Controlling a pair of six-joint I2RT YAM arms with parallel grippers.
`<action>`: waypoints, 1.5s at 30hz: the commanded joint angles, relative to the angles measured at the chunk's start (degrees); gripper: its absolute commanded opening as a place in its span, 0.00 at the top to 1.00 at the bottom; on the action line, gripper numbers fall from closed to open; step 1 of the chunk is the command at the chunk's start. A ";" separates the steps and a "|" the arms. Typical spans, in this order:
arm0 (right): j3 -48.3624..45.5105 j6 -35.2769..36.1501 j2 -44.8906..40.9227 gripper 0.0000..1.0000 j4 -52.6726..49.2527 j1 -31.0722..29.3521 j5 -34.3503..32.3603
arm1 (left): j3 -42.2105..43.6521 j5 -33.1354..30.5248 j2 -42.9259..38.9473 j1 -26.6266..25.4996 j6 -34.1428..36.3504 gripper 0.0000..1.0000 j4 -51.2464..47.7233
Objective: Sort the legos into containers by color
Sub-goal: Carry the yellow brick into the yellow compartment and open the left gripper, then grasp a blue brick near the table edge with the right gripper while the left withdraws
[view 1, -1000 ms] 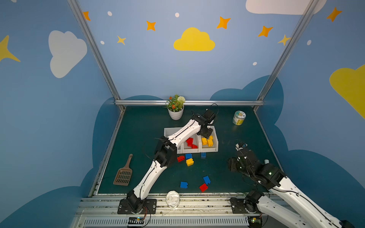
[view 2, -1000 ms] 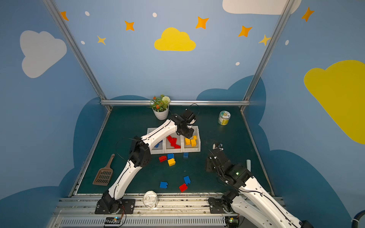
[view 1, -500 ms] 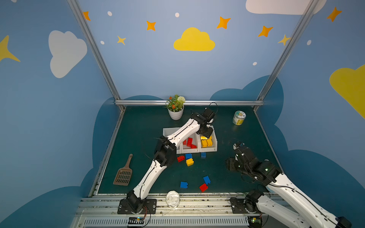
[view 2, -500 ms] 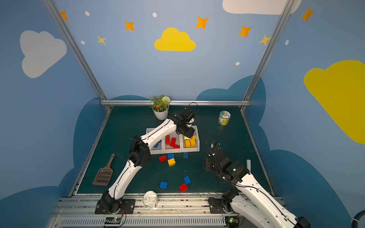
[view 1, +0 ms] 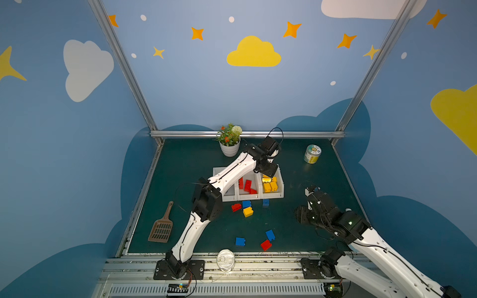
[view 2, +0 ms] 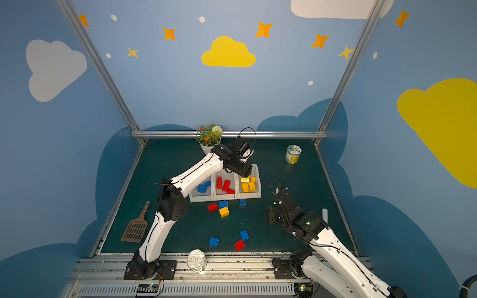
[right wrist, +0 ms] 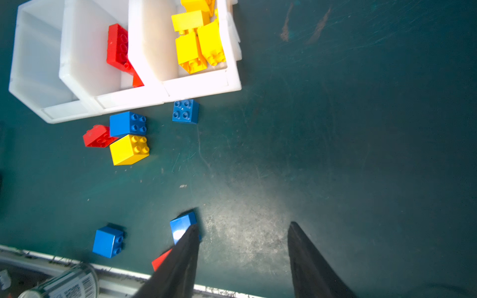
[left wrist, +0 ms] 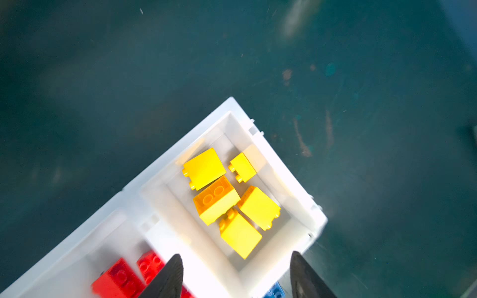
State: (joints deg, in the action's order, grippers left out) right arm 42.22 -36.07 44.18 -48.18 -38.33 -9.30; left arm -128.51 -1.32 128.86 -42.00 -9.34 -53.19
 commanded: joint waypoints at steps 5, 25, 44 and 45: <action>0.15 -2.26 7.28 0.44 0.89 -1.12 7.94 | 19.95 -2.00 -17.10 1.07 -1.05 0.33 9.29; 14.21 -4.63 41.55 0.43 -0.62 -17.82 11.56 | 74.67 -9.72 -60.54 8.03 -14.56 0.31 24.00; 18.50 -5.23 56.39 0.53 -3.33 -22.08 10.72 | 78.46 -9.84 -62.89 8.81 -15.12 0.30 24.52; 18.59 -5.32 56.81 0.56 -3.32 -22.29 10.71 | 78.57 -9.84 -63.00 8.78 -15.17 0.30 24.52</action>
State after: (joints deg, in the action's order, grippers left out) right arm 59.64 -41.25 99.72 -49.54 -59.99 2.42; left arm -50.30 -11.33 66.63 -33.43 -24.05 -29.41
